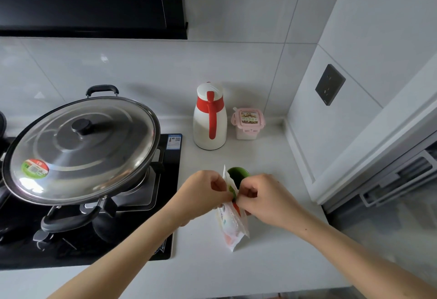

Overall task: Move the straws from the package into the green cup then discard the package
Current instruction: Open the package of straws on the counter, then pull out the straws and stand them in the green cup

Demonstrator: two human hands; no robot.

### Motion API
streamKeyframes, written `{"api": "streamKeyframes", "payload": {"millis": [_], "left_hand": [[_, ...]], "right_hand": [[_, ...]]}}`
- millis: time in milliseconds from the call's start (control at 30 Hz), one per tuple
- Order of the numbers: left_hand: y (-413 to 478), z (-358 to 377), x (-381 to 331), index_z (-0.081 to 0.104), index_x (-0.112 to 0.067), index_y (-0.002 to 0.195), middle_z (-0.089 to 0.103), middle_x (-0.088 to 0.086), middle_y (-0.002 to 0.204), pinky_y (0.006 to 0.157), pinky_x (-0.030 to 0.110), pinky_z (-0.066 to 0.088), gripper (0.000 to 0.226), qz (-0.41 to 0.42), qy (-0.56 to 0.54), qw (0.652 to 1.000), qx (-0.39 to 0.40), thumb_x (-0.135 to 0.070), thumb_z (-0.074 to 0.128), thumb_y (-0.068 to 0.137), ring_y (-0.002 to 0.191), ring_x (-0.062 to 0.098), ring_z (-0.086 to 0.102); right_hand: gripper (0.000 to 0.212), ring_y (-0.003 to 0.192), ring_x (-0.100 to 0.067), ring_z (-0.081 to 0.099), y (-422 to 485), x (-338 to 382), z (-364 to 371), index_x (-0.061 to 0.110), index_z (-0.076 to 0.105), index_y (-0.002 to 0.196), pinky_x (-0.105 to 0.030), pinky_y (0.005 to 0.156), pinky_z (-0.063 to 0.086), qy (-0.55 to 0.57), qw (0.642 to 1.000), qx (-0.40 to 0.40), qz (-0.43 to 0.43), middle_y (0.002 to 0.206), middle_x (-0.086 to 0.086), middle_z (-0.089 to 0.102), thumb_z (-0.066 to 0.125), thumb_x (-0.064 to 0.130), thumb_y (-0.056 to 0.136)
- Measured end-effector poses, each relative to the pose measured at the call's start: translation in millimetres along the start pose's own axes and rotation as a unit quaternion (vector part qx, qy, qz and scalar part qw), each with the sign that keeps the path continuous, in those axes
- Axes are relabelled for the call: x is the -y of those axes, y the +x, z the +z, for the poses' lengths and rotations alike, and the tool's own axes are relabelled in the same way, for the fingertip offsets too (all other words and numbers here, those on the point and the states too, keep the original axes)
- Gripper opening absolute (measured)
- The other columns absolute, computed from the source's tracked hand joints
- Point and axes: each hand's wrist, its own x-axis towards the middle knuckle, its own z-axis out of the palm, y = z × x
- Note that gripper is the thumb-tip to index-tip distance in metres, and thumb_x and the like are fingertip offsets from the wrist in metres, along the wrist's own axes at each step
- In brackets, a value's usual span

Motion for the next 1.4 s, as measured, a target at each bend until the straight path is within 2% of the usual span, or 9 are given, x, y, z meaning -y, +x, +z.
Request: {"api": "streamKeyframes", "payload": {"millis": [300,433,533,633,800,900,1000,1233,1400], "left_hand": [[-11.3,-19.5,-2.8,0.045,-0.019,0.056,0.046,-0.004,0.054,0.05,0.025,0.033,0.026,0.089,0.228,0.965,-0.09,-0.022,0.067,0.07,0.049,0.012,0.039],[-11.5,-27.1,2.0,0.052,-0.039,0.085,0.06,-0.015,0.088,0.073,0.016,0.047,0.03,0.101,0.089,0.991,0.018,-0.028,0.076,0.072,0.079,-0.001,0.057],[-15.5,-20.3,16.9,0.031,-0.053,0.124,0.042,-0.027,0.131,0.098,0.012,0.031,0.08,0.118,0.005,0.991,0.06,-0.049,0.08,0.061,0.119,-0.015,0.037],[-11.5,4.9,25.7,0.007,-0.04,0.144,0.026,-0.013,0.15,0.115,0.031,0.027,0.121,0.143,-0.025,0.988,0.062,-0.043,0.088,0.054,0.137,0.002,0.027],[9.9,42.7,25.5,-0.01,-0.066,0.129,0.034,0.0,0.146,0.107,0.05,0.042,0.136,0.153,-0.165,0.973,0.057,-0.031,0.091,0.045,0.134,0.021,0.041],[15.4,59.7,29.7,0.008,-0.069,0.128,0.048,-0.031,0.125,0.093,0.037,0.053,0.122,0.161,-0.224,0.961,-0.01,-0.028,0.09,0.048,0.119,0.0,0.053],[19.6,61.6,28.9,0.025,-0.065,0.126,0.053,-0.035,0.114,0.088,0.025,0.056,0.101,0.177,-0.239,0.952,-0.067,-0.03,0.086,0.054,0.11,-0.006,0.057],[15.6,24.2,14.8,0.026,-0.065,0.121,0.057,-0.033,0.107,0.078,0.02,0.052,0.087,0.255,0.01,0.96,-0.116,-0.037,0.081,0.059,0.102,0.004,0.059],[21.3,19.5,19.9,0.022,-0.05,0.126,0.069,-0.008,0.098,0.062,0.025,0.044,0.084,0.229,0.272,0.928,-0.109,-0.034,0.066,0.057,0.084,0.024,0.066]], "right_hand": [[0.038,0.046,-0.016,0.032,0.9,-9.9,-20.7,0.017,0.032,0.048,-0.027,0.045,0.026,-0.176,0.974,-0.141,0.022,0.048,0.002,0.039,0.058,0.018,0.075],[0.03,0.052,-0.018,0.061,2.1,-14.1,-28.3,0.01,0.045,0.052,-0.033,0.05,0.047,-0.032,0.994,-0.097,0.05,0.06,-0.008,0.06,0.059,0.013,0.078],[0.024,0.054,-0.011,0.07,4.3,-11.8,-32.1,0.009,0.049,0.055,-0.037,0.058,0.057,0.05,0.994,-0.061,0.073,0.06,-0.006,0.063,0.057,0.009,0.077],[0.02,0.051,-0.01,0.069,9.2,-8.5,-30.4,0.006,0.05,0.056,-0.04,0.061,0.057,0.096,0.991,-0.049,0.084,0.05,0.005,0.06,0.054,0.005,0.075],[0.025,0.052,-0.017,0.066,12.7,2.0,-40.2,0.01,0.047,0.05,-0.048,0.065,0.058,0.098,0.992,-0.037,0.076,0.043,0.006,0.051,0.054,0.004,0.073],[0.019,0.057,-0.023,0.061,13.5,8.6,-47.9,0.005,0.048,0.057,-0.053,0.071,0.056,0.104,0.991,-0.022,0.081,0.059,-0.013,0.046,0.051,0.0,0.075],[0.019,0.065,-0.028,0.069,13.4,9.1,-56.3,0.004,0.049,0.062,-0.044,0.071,0.059,0.147,0.984,0.007,0.098,0.067,-0.016,0.052,0.049,-0.004,0.079],[0.015,0.079,-0.024,0.072,13.3,-19.4,-49.0,-0.001,0.067,0.089,-0.032,0.067,0.06,0.276,0.951,0.006,0.142,0.09,-0.014,0.072,0.056,0.009,0.09],[0.028,0.081,-0.026,0.063,26.3,-48.0,-18.1,0.011,0.064,0.103,-0.037,0.079,0.048,0.544,0.821,-0.032,0.17,0.092,-0.01,0.07,0.044,0.029,0.097]]}}
